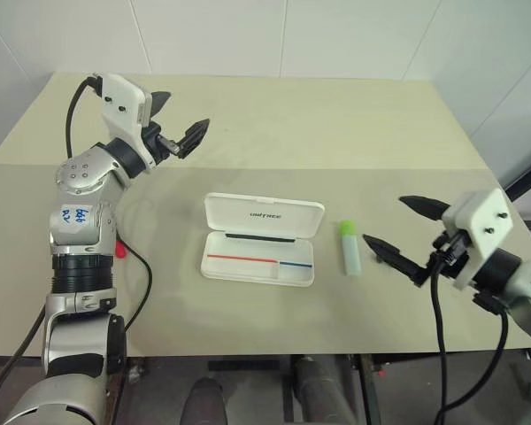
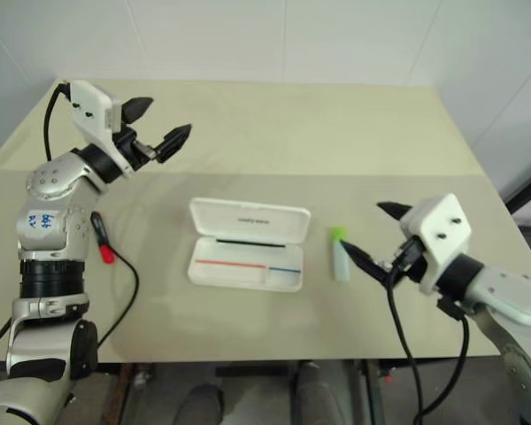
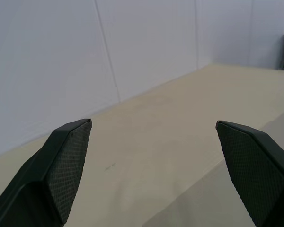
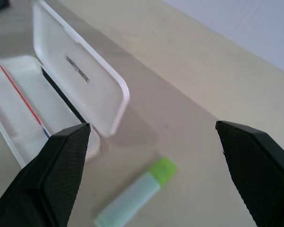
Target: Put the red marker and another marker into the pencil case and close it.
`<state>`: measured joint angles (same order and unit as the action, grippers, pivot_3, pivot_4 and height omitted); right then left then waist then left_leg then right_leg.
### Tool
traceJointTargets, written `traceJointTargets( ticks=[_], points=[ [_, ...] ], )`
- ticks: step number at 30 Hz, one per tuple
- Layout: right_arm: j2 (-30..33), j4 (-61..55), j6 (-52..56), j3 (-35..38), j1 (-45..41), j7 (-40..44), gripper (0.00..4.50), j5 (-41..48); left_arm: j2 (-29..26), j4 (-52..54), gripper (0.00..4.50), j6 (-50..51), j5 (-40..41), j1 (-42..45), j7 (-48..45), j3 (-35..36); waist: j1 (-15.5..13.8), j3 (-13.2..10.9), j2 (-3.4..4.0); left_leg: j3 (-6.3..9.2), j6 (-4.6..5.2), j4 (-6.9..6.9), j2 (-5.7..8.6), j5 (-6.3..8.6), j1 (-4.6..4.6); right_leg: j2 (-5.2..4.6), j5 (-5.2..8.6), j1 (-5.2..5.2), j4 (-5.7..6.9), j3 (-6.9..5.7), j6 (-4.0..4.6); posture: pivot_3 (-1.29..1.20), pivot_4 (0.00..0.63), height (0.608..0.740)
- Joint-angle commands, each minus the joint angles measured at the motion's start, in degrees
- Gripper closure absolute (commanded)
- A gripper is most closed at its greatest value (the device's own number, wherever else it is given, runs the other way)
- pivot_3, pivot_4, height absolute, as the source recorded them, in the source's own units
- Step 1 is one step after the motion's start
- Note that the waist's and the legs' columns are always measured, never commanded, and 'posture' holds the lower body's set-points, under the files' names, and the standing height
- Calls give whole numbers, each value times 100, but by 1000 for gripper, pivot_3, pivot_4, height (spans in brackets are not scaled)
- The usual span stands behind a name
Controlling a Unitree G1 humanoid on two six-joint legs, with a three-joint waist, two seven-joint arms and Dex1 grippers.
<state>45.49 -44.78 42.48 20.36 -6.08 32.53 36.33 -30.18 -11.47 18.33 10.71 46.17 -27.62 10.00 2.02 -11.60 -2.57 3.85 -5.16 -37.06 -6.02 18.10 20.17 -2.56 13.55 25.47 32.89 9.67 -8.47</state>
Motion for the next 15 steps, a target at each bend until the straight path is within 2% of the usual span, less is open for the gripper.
traceJointTargets(
  ticks=[1,3,8,15],
  points=[
    [-77,-108,70,-342,-791,-89,0,439,-188,33,22,929,-735,-44,927,-158,10,0,0,0,0,0,0,0,0,0,-1,0,0,0,-1,0,150,740],
    [-145,-94,124,-629,-1201,-24,0,645,-289,203,22,1697,-1053,-143,1221,-291,8,0,0,3,0,3,1,0,-2,1,-4,0,2,0,-6,0,150,740],
    [78,-77,-98,-1271,-1402,699,0,627,-311,862,22,4190,-1514,-172,1700,-564,-30,-1,0,4,1,16,1,2,3,2,-3,4,2,0,-5,0,150,740],
    [25,336,-336,-1540,-1645,977,0,415,154,1518,22,5822,-2059,-142,2625,-534,-51,0,0,7,-8,13,5,9,6,0,-5,6,0,-2,-8,0,150,740]
  ],
)
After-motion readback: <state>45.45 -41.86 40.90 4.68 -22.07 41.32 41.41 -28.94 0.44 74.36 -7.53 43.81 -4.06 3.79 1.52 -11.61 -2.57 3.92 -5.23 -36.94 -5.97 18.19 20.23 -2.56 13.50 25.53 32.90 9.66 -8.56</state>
